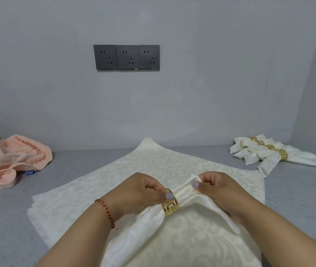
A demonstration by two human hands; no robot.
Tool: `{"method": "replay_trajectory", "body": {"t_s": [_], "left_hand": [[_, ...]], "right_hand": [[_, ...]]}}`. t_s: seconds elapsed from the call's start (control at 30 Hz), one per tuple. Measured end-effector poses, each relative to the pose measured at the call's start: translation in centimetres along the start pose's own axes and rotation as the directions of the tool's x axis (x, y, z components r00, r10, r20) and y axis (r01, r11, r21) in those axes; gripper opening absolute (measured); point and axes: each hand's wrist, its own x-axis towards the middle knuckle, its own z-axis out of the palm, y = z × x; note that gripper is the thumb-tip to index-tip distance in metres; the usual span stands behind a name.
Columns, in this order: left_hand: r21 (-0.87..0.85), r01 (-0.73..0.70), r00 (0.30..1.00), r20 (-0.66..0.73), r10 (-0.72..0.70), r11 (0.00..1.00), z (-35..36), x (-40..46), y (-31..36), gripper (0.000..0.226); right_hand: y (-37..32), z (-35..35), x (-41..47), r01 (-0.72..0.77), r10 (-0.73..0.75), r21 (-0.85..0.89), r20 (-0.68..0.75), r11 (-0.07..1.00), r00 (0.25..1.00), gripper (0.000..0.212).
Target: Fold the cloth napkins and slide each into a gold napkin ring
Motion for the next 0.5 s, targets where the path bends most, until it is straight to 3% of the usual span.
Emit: {"method": "replay_trajectory", "body": {"t_s": [0.27, 0.4, 0.5], "left_hand": [[-0.157, 0.087, 0.996, 0.041, -0.082, 0.984, -0.5, -0.3, -0.8, 0.04], [-0.374, 0.056, 0.995, -0.056, -0.083, 0.926, -0.9, -0.1, -1.4, 0.042], [-0.437, 0.02, 0.991, -0.109, -0.075, 0.899, -0.8, 0.0, -1.5, 0.044]], "right_hand": [[0.0, -0.2, 0.0, 0.075, -0.065, 0.092, -0.105, 0.993, 0.992, 0.019], [0.1, -0.3, -0.1, 0.048, -0.034, 0.108, -0.127, 0.993, 0.991, 0.029], [0.1, -0.2, 0.0, 0.022, -0.008, 0.103, -0.134, 0.994, 0.991, 0.034]]}}
